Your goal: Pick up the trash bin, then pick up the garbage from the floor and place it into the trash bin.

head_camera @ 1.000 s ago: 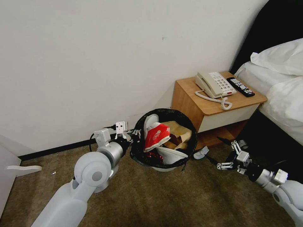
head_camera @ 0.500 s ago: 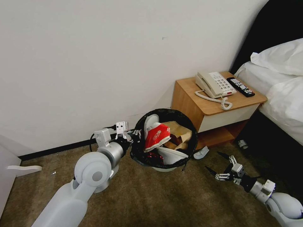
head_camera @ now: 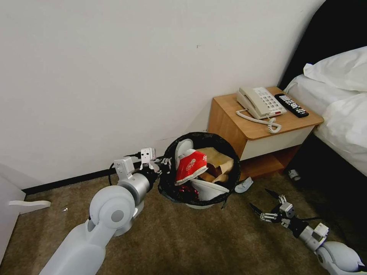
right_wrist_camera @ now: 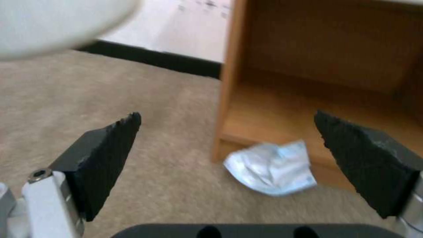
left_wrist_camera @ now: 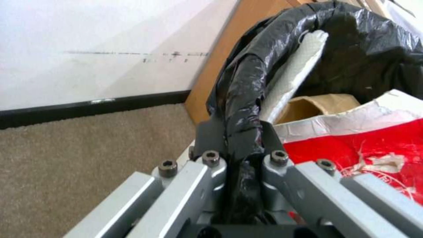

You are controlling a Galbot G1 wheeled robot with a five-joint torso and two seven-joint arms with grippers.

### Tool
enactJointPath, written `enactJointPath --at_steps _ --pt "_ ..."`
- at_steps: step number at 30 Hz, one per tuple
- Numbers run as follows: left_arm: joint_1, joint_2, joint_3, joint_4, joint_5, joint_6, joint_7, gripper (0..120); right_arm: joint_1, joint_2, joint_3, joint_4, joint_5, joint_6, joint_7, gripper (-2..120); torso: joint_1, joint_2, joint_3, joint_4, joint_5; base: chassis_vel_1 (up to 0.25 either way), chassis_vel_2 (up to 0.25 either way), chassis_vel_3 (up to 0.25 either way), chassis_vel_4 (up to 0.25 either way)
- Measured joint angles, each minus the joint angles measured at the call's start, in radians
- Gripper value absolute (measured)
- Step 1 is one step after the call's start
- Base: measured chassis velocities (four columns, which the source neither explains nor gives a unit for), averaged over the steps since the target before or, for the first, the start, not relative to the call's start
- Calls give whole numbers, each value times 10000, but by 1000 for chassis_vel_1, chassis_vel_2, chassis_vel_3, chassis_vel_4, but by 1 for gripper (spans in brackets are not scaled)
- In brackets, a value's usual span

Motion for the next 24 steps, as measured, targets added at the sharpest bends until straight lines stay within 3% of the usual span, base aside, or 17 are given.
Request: enactJointPath --at_steps 12,17,24 --pt "123 -2 -117 -91 12 0 -33 4 249 549 102 -748 12 -346 859 100 0 0 0 0 0 0 0 0 0" --pt "143 -51 -467 -62 -76 -3 -34 4 432 1266 288 -1197 4 -445 1511 100 0 0 0 0 0 0 0 0 0" --pt "97 -114 -585 86 -122 -4 -9 4 586 1815 352 -1294 -133 -727 1985 100 1 0 0 0 -1 0 0 0 0"
